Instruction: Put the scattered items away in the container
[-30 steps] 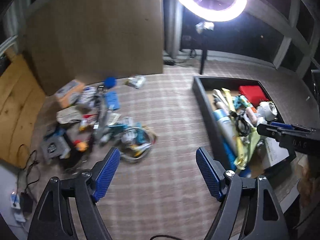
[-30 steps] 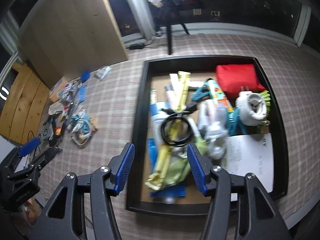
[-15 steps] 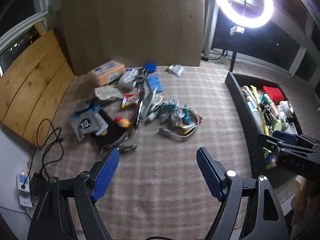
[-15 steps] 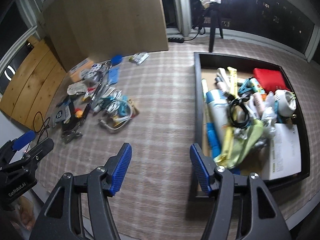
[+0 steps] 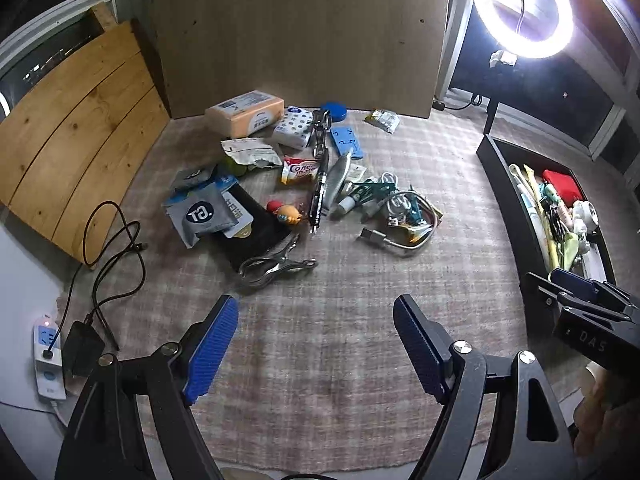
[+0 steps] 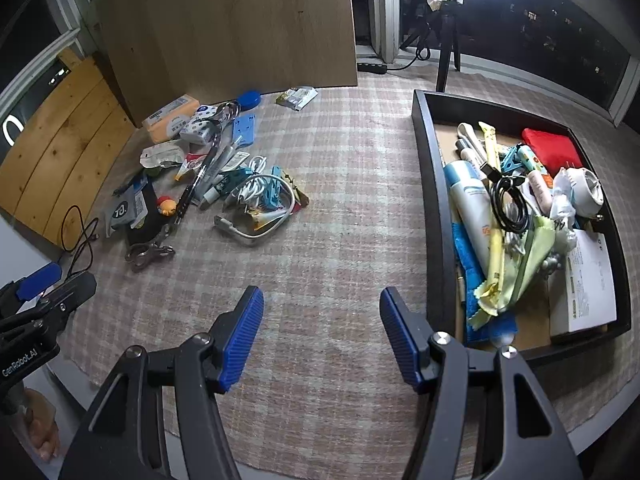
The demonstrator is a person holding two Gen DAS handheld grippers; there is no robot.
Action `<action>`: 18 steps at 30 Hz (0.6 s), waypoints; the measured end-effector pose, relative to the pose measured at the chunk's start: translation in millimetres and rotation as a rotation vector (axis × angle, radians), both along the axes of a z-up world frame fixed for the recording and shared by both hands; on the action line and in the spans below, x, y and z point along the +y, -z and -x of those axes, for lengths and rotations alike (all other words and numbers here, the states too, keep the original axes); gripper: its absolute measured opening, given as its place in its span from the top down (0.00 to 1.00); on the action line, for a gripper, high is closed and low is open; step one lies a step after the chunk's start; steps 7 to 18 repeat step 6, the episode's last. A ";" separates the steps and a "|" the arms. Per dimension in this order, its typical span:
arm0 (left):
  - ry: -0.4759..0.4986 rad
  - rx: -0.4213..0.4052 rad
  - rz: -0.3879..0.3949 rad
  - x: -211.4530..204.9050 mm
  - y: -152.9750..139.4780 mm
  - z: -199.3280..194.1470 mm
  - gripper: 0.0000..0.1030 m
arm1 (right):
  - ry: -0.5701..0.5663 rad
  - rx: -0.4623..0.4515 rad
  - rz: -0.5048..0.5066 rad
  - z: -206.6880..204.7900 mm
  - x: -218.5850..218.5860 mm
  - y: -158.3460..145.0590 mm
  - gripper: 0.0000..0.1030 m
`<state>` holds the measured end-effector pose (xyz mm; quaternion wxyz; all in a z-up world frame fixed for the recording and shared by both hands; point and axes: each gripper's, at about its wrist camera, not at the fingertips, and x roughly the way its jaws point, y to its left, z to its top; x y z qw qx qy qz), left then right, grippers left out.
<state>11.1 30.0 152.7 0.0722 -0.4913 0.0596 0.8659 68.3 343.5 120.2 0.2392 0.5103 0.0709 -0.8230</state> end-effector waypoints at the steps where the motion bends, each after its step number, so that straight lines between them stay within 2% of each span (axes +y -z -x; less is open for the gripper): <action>1: 0.002 0.000 0.002 -1.6 0.5 0.5 0.24 | 0.002 -0.002 0.003 -1.1 -1.8 0.7 0.42; 18: 0.010 -0.006 -0.003 -10.3 4.6 4.6 0.23 | 0.009 0.009 0.003 -7.4 -11.3 3.0 0.42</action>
